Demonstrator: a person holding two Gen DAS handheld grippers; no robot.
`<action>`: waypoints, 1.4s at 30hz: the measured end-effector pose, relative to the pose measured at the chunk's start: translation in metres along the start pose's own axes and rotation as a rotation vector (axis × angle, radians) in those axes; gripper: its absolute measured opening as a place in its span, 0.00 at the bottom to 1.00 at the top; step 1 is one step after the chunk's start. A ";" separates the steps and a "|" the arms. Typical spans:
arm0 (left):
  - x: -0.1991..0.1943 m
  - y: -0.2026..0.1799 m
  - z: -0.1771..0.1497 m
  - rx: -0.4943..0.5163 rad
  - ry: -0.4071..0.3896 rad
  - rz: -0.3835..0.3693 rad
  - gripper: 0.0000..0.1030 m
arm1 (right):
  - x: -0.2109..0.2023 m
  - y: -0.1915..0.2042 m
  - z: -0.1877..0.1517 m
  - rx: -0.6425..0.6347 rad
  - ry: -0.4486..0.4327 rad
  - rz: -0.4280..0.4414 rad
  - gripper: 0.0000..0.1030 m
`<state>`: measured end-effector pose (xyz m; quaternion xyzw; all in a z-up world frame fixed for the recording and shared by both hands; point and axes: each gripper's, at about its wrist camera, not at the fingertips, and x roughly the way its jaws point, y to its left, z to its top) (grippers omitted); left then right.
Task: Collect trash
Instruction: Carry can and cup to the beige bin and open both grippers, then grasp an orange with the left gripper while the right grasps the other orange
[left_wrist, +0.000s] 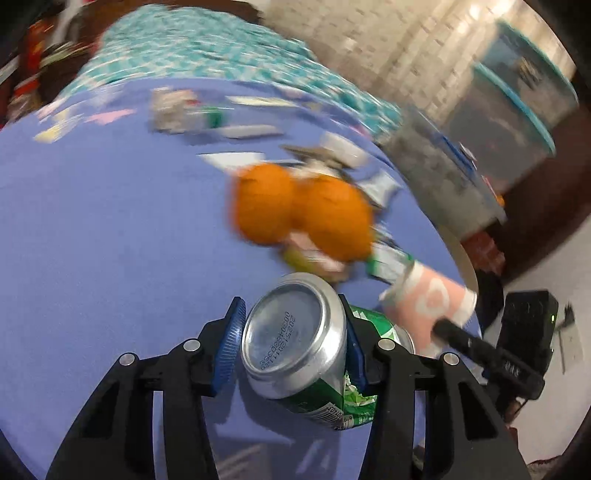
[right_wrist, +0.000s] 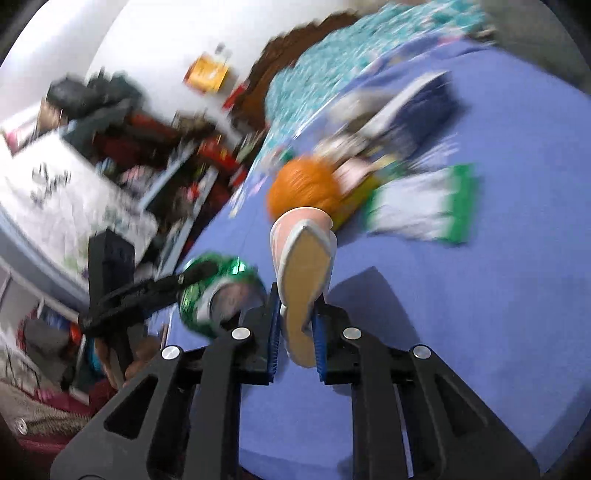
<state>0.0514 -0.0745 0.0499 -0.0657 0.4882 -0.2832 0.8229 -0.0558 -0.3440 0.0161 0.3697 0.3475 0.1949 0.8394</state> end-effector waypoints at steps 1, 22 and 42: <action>0.011 -0.020 0.006 0.035 0.019 -0.012 0.45 | -0.016 -0.013 0.003 0.027 -0.047 -0.011 0.18; 0.273 -0.350 0.096 0.327 0.200 -0.140 0.52 | -0.198 -0.224 0.066 0.439 -0.500 -0.434 0.33; 0.090 -0.163 0.094 0.089 0.001 -0.316 0.78 | -0.161 -0.130 0.062 0.216 -0.488 -0.383 0.43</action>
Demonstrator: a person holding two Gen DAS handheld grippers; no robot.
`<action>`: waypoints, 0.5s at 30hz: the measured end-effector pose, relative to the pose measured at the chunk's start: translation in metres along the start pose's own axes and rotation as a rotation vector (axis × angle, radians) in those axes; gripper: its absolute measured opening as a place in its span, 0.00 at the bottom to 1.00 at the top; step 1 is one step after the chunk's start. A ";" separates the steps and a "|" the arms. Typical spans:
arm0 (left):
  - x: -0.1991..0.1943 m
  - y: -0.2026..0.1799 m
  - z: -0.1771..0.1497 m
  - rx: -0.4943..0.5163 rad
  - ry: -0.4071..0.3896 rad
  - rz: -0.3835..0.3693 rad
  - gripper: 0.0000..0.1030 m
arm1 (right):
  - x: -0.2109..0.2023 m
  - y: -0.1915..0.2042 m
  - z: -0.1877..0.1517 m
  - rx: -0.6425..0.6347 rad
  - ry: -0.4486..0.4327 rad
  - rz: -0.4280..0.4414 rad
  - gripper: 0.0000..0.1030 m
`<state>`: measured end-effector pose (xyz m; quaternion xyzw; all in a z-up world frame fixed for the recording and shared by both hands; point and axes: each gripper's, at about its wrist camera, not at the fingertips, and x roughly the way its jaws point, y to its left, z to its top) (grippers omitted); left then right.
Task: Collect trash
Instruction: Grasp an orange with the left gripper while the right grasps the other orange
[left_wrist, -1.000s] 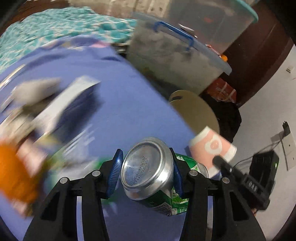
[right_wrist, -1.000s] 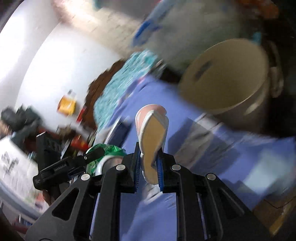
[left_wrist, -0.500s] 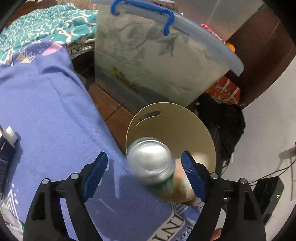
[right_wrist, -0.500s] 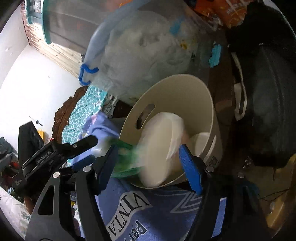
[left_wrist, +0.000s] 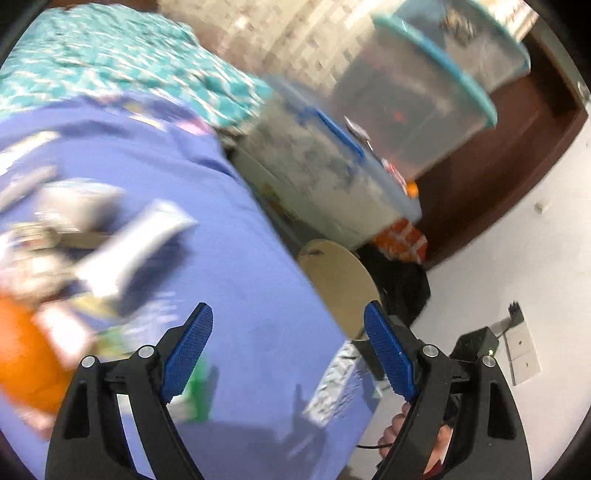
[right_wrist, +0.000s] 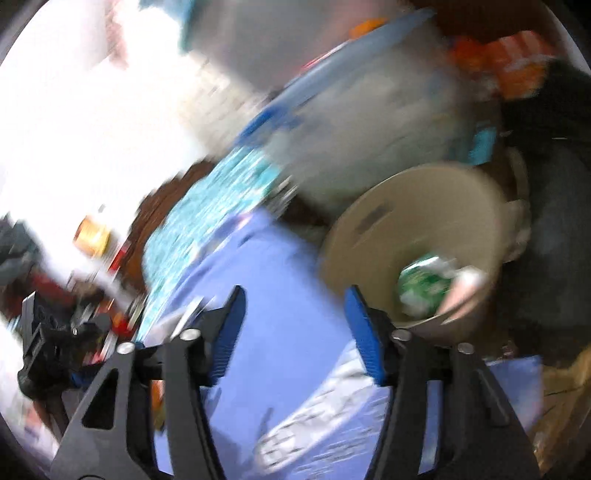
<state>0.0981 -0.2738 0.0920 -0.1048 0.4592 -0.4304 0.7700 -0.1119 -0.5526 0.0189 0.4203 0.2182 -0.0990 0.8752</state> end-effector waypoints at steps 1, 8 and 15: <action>-0.021 0.016 -0.004 -0.013 -0.030 0.027 0.78 | 0.008 0.011 -0.004 -0.025 0.037 0.029 0.41; -0.120 0.127 -0.035 -0.187 -0.150 0.345 0.77 | 0.097 0.144 -0.072 -0.310 0.422 0.237 0.43; -0.140 0.175 -0.037 -0.244 -0.166 0.452 0.77 | 0.144 0.246 -0.138 -0.669 0.454 0.154 0.79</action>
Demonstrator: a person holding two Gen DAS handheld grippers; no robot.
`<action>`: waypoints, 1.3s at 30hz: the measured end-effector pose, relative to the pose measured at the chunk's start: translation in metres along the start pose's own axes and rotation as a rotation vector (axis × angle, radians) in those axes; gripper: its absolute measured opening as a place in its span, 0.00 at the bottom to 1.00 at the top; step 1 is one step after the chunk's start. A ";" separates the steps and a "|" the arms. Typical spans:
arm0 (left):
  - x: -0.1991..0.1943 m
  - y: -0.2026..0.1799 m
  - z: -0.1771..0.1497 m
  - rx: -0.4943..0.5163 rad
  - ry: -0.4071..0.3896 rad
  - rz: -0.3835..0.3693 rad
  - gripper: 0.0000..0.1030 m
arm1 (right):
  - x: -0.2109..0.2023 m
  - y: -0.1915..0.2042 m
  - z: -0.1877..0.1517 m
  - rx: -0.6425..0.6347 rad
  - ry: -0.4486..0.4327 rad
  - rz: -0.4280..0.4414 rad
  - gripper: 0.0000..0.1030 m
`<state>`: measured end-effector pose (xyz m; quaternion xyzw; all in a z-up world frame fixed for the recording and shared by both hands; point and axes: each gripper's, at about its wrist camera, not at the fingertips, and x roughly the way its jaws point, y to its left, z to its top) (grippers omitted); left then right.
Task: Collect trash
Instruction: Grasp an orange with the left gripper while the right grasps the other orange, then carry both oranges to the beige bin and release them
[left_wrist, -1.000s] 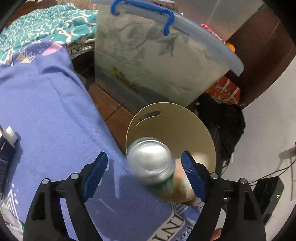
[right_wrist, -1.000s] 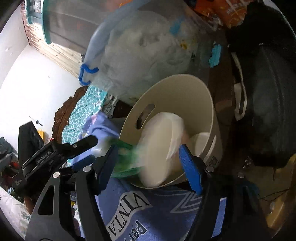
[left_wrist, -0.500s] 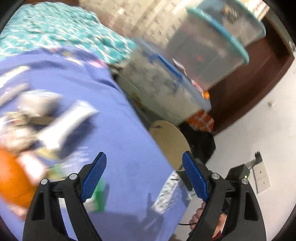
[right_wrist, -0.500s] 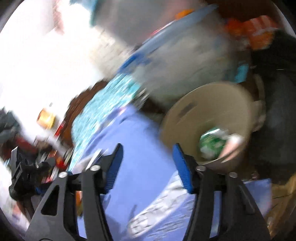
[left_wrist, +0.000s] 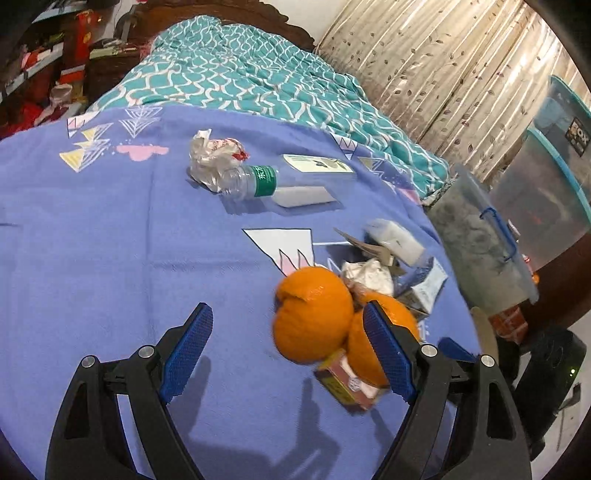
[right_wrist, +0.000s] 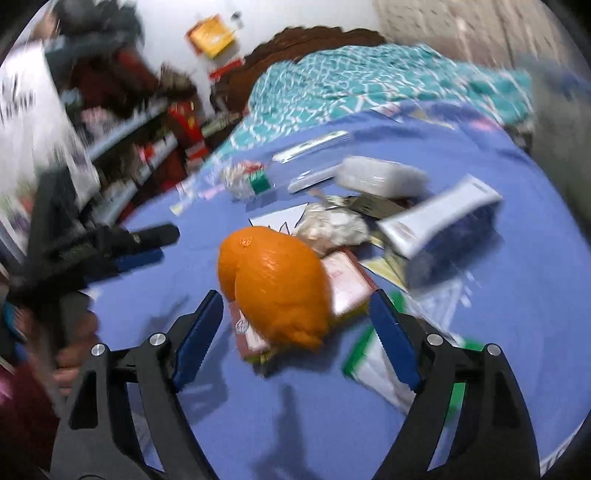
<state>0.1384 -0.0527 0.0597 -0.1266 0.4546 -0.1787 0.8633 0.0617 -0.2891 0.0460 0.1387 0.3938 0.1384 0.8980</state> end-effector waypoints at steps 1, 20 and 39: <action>0.003 0.001 0.000 0.010 0.003 0.002 0.77 | 0.012 0.007 0.002 -0.029 0.021 -0.037 0.79; 0.062 -0.031 -0.006 0.175 0.060 0.026 0.34 | -0.055 -0.016 -0.115 0.214 0.039 0.014 0.48; -0.020 -0.059 -0.124 0.303 0.185 -0.255 0.29 | -0.061 0.001 -0.123 0.044 -0.027 -0.054 0.44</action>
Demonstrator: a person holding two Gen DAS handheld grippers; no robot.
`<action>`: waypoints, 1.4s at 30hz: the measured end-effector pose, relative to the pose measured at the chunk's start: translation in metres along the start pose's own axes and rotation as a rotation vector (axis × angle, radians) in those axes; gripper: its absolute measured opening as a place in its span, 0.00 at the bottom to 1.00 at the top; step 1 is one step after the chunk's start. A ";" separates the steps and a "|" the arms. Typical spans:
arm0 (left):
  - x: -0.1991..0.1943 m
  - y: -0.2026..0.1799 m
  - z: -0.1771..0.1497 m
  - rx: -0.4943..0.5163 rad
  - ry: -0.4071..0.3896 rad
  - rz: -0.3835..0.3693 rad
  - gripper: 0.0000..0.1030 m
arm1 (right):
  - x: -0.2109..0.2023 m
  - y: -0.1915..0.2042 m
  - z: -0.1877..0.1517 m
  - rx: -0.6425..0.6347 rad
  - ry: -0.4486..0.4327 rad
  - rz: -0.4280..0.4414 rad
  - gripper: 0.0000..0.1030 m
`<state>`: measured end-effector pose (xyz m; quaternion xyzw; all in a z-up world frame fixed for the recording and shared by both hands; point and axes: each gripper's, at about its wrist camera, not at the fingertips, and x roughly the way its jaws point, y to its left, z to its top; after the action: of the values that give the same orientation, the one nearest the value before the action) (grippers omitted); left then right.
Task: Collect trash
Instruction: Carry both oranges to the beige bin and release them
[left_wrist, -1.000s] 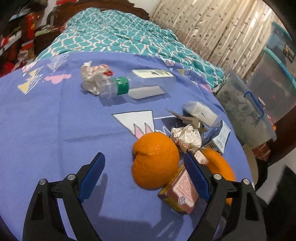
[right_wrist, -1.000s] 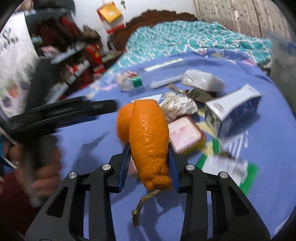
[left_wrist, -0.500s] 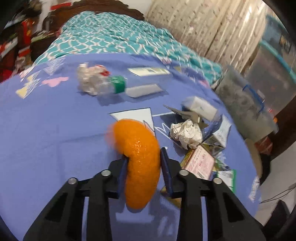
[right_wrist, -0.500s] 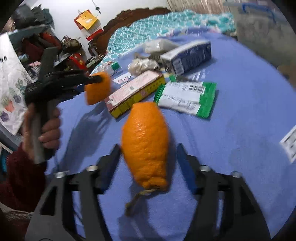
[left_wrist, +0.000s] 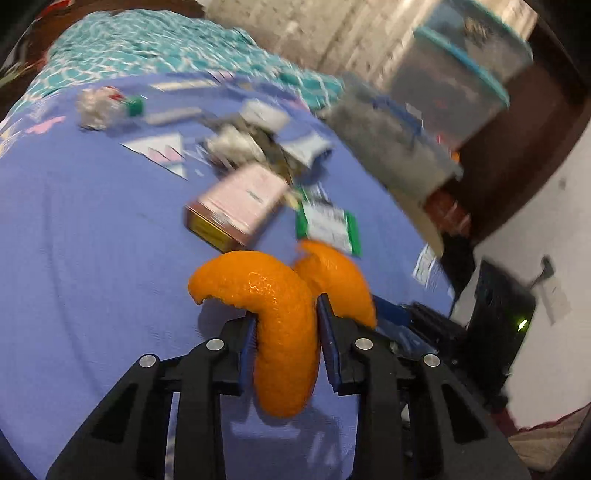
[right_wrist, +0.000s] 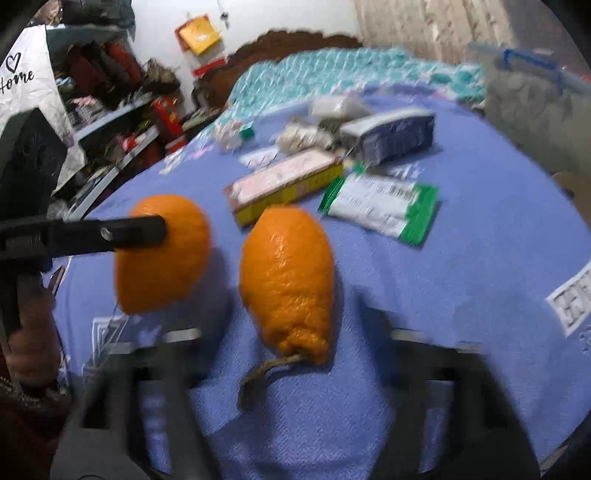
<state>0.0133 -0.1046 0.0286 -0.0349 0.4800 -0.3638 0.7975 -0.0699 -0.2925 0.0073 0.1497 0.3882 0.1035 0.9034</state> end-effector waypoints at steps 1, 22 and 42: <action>0.008 -0.006 -0.002 0.013 0.021 0.024 0.32 | -0.002 -0.003 0.000 0.016 -0.002 0.006 0.42; 0.024 -0.033 -0.026 0.156 0.081 0.358 0.49 | -0.039 -0.035 -0.018 0.057 -0.137 -0.120 0.79; 0.164 -0.197 0.089 0.313 0.224 -0.127 0.26 | -0.100 -0.209 -0.018 0.548 -0.276 -0.181 0.33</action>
<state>0.0208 -0.3761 0.0346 0.1003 0.5002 -0.4851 0.7102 -0.1360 -0.5150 -0.0103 0.3650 0.2873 -0.1068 0.8791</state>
